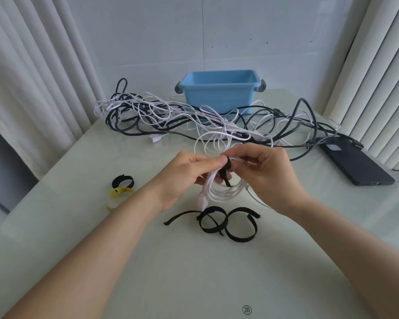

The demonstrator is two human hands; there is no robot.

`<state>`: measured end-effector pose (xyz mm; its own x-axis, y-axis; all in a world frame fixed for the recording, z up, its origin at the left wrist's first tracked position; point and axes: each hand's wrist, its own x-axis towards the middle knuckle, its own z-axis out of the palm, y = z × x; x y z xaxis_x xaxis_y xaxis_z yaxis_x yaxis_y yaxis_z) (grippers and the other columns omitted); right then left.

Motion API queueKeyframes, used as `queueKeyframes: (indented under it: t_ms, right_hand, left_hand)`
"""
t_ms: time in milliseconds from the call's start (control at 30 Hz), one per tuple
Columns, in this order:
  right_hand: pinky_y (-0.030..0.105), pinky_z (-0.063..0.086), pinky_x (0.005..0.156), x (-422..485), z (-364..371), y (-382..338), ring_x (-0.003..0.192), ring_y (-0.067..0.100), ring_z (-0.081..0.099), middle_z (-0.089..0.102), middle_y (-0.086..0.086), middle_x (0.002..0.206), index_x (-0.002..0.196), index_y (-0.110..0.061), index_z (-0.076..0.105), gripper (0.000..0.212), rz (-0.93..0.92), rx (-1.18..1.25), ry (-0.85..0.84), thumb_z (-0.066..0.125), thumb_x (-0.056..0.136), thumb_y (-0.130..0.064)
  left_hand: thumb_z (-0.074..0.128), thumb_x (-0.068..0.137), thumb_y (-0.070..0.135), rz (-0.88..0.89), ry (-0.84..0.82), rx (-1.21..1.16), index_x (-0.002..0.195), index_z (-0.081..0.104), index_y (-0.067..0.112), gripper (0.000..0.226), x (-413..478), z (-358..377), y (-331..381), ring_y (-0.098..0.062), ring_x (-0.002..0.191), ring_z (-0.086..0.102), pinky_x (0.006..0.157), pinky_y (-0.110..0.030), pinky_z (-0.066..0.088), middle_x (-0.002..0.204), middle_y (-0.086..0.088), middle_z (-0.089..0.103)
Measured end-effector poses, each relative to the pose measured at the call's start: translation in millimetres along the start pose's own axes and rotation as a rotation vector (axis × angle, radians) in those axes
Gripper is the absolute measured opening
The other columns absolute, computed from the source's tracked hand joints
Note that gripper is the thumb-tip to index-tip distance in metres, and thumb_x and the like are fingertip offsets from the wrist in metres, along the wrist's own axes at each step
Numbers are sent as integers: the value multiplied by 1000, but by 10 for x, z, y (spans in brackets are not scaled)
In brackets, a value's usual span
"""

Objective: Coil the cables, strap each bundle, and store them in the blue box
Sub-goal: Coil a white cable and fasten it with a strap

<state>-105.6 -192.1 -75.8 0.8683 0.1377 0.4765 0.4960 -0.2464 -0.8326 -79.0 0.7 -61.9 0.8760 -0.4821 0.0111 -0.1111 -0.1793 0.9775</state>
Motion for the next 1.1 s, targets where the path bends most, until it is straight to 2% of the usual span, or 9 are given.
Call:
queueKeyframes:
  t_ms: [200, 333, 433, 533, 733, 800, 933, 1000, 1100]
  right_hand:
    - [51, 55, 80, -1, 9, 37, 81, 26, 70, 74, 3, 86, 100, -15, 77, 22, -32, -35, -18, 67, 91, 1]
    - [46, 57, 82, 2, -27, 34, 84, 23, 71, 71, 4, 92, 107, -14, 75, 36, -51, -73, -53, 61, 83, 10]
    - [39, 55, 90, 12, -54, 29, 98, 20, 68, 67, -2, 106, 119, -16, 69, 47, -42, -139, -132, 72, 74, -2]
    - [37, 54, 91, 7, -23, 35, 100, 17, 66, 65, -5, 108, 121, -19, 67, 54, -78, -227, -144, 86, 71, -17]
    - [45, 57, 85, 3, 8, 27, 90, 23, 71, 73, 0, 95, 102, -12, 75, 16, -83, -57, -5, 76, 86, -9]
    - [51, 58, 80, 2, -7, 13, 80, 29, 72, 75, 8, 86, 95, -4, 76, 9, -45, 44, 31, 70, 90, -1]
    - [52, 58, 75, 7, -22, -16, 70, 33, 69, 74, 10, 75, 86, -5, 77, 10, -3, 40, 76, 68, 90, -1]
    - [50, 58, 77, 4, -22, -34, 71, 33, 69, 74, 11, 75, 87, -4, 76, 12, 14, 58, 55, 66, 90, 3]
    - [50, 57, 85, 18, -65, -12, 83, 35, 70, 74, 16, 88, 101, -2, 72, 28, 71, 127, -39, 59, 85, 16]
  left_hand:
    - [60, 96, 29, -59, -53, -78, 98, 77, 4, 31, 11, -17, -17, -19, 95, 66, 89, -32, 47, 98, -10, 76]
    - [69, 88, 33, -85, -51, -133, 99, 75, -4, 39, 19, -11, -33, -20, 90, 62, 88, -33, 44, 98, -14, 71]
    - [67, 85, 36, -92, 8, -172, 107, 68, -15, 55, 40, -18, -45, -28, 92, 57, 89, -38, 42, 100, -23, 65]
    - [68, 86, 35, -83, 28, -175, 107, 68, -14, 53, 57, -36, -55, -28, 92, 58, 90, -38, 43, 101, -23, 66]
    - [56, 99, 20, -71, 22, -126, 85, 75, 9, 26, 61, 17, -70, -12, 78, 61, 75, -23, 45, 78, 0, 70]
    - [57, 100, 24, -56, 9, -86, 96, 77, 10, 25, 52, 34, -71, -15, 89, 66, 81, -24, 49, 92, -2, 76]
    - [59, 99, 30, -46, 12, -48, 109, 76, 9, 29, 56, 45, -89, -36, 117, 63, 108, -47, 46, 114, -18, 73]
    - [55, 101, 26, -56, 27, -44, 105, 77, 9, 28, 56, 59, -88, -36, 115, 65, 107, -47, 46, 111, -18, 74]
    - [54, 102, 25, -66, 37, -57, 102, 77, 4, 31, 63, 56, -84, -21, 94, 69, 91, -31, 51, 101, -10, 77]
